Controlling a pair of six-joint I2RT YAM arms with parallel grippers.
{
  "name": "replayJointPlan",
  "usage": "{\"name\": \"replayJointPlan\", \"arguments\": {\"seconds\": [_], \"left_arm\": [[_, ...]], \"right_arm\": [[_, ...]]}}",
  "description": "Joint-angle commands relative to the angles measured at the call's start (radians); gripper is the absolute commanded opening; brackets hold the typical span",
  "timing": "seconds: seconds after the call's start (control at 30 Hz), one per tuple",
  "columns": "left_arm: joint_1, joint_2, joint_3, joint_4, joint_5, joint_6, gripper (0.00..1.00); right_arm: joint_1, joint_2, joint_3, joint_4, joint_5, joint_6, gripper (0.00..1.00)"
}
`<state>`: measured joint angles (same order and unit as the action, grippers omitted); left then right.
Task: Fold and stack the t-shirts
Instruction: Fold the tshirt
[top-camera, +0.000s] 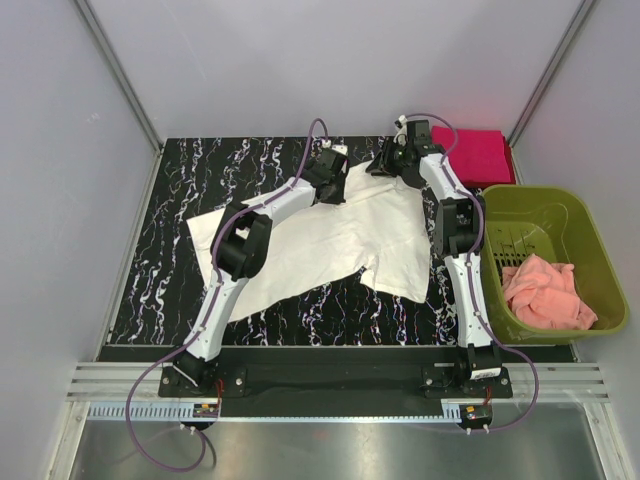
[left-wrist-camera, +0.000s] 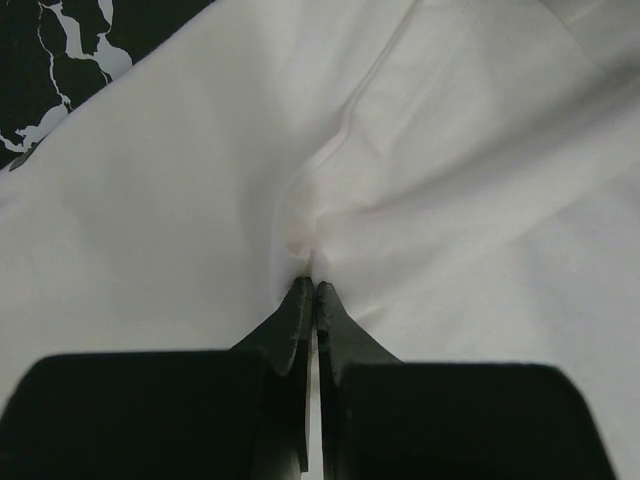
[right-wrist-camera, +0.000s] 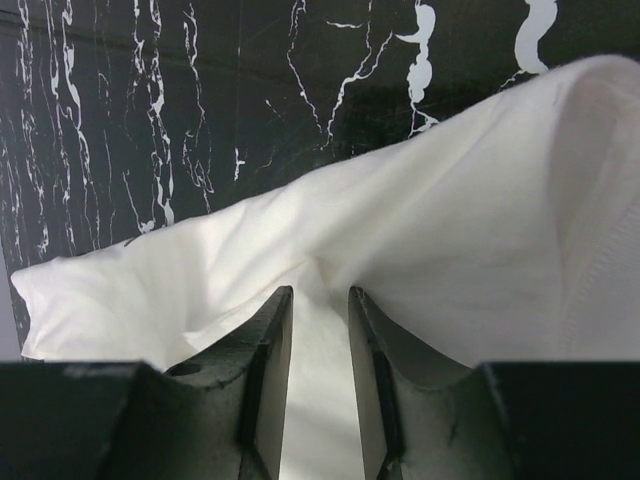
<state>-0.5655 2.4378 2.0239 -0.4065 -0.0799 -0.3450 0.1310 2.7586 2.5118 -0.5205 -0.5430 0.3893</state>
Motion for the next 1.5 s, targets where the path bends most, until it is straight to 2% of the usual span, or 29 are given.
{"name": "replayJointPlan", "arguments": {"seconds": [0.0,0.17,0.2,0.3,0.37,0.43,0.73,1.13,1.47], "left_arm": [[0.001,-0.069,-0.005,0.041,0.029,-0.02,0.0],[0.001,-0.072,-0.005,0.035,0.031,-0.019,0.0],[0.003,-0.074,-0.005,0.035,0.031,-0.015,0.0],[0.006,-0.085,-0.019,0.034,0.037,-0.02,0.0],[0.01,-0.102,-0.045,0.046,0.052,-0.026,0.0],[0.015,-0.112,-0.073,0.058,0.063,-0.038,0.0],[0.049,-0.164,-0.166,0.118,0.166,-0.118,0.0],[0.092,-0.141,-0.192,0.207,0.291,-0.224,0.01],[0.127,-0.079,-0.137,0.209,0.305,-0.279,0.04]], "right_arm": [[0.009,0.01,0.022,0.008,-0.031,-0.017,0.35],[0.021,0.027,0.035,0.03,-0.055,0.005,0.3],[0.022,0.029,0.038,0.034,-0.051,0.009,0.24],[0.021,0.029,0.047,0.042,-0.043,0.011,0.18],[0.021,0.019,0.061,0.047,-0.038,0.013,0.06],[0.021,0.009,0.074,0.042,-0.025,0.019,0.0],[0.021,-0.126,0.012,0.091,0.003,0.002,0.0],[0.021,-0.05,0.056,0.134,-0.021,0.014,0.0],[0.006,-0.001,0.108,0.155,-0.005,0.023,0.0]]}}
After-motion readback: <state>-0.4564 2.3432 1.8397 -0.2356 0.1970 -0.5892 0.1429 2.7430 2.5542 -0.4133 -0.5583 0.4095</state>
